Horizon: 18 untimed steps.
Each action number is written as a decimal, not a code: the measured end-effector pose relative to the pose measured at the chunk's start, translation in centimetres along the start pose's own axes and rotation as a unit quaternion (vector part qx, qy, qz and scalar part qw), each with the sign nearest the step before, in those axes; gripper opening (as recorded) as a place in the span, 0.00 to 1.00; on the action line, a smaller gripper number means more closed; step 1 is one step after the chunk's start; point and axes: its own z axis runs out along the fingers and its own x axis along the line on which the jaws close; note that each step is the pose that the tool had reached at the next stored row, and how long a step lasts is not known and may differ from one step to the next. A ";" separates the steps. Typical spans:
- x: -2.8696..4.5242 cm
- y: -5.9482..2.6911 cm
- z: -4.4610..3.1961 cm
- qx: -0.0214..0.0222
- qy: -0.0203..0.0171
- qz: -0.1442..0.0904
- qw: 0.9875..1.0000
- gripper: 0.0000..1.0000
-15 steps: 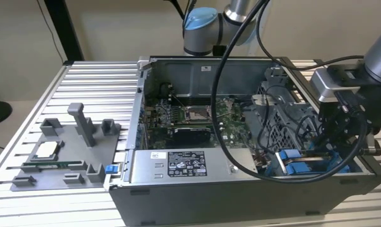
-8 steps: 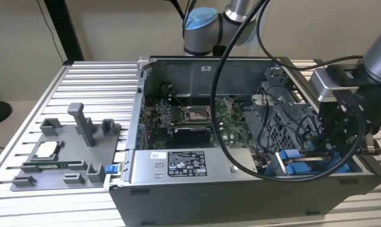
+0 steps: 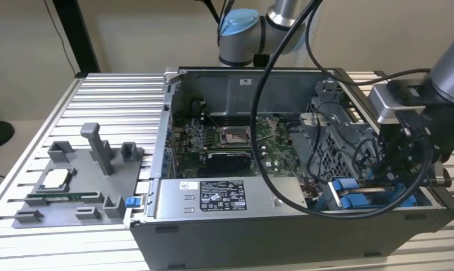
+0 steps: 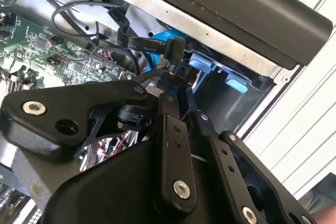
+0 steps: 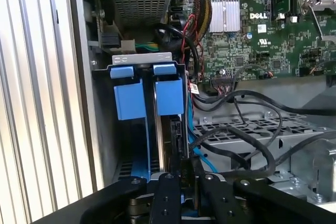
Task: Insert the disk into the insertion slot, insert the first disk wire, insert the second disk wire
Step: 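Insert the first disk wire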
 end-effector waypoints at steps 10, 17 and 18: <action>0.07 0.02 0.56 0.000 0.000 0.000 1.000 0.00; 0.09 0.03 0.68 0.000 0.000 0.000 1.000 1.00; 0.08 0.03 0.67 0.000 0.000 0.000 1.000 1.00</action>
